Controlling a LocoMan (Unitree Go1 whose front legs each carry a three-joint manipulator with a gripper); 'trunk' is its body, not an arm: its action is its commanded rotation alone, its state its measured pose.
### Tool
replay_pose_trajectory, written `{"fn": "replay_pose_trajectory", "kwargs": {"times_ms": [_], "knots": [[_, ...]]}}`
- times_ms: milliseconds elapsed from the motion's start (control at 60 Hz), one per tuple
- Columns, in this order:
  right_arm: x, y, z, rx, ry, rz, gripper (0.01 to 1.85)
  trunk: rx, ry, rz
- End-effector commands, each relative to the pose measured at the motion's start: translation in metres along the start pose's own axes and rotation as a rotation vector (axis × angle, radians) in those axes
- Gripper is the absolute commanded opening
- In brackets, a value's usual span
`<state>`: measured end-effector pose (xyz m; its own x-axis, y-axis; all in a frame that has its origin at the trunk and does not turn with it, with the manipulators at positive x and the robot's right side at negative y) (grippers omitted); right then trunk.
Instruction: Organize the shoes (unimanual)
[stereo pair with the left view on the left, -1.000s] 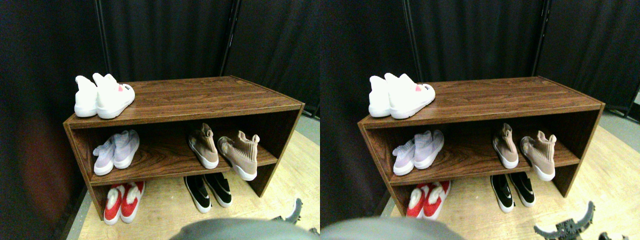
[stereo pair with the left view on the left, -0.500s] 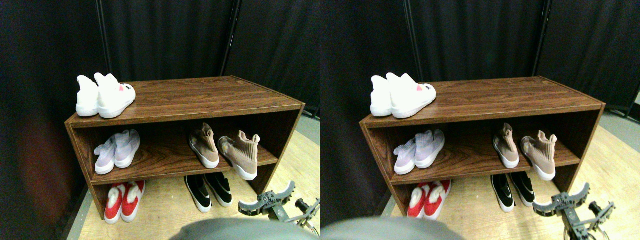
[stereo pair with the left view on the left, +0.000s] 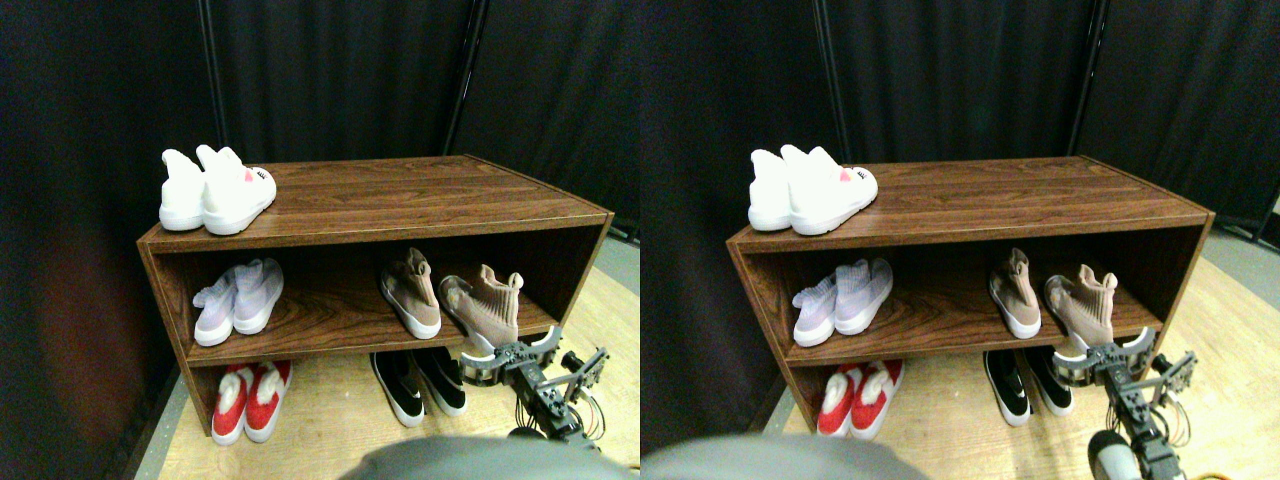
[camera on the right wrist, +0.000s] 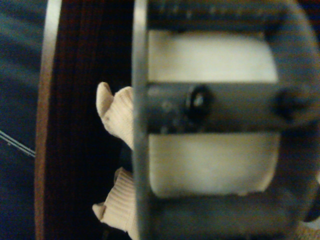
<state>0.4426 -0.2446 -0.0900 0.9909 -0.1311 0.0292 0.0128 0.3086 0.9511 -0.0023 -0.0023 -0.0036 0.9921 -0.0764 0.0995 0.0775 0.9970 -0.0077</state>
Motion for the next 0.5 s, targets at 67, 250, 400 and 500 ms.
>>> {"fn": "replay_pose_trajectory", "kwargs": {"times_ms": [67,250,400,500], "knots": [[0.013,-0.001,-0.006,0.026,-0.013,-0.019,1.56,-0.010,0.014,0.014],[0.029,-0.002,-0.007,0.038,0.003,-0.044,1.54,-0.006,0.015,0.016],[0.037,-0.001,-0.006,0.020,0.004,-0.056,1.55,-0.005,0.020,0.014],[0.039,-0.001,-0.005,0.029,-0.009,-0.058,1.56,-0.003,0.024,0.016]]}}
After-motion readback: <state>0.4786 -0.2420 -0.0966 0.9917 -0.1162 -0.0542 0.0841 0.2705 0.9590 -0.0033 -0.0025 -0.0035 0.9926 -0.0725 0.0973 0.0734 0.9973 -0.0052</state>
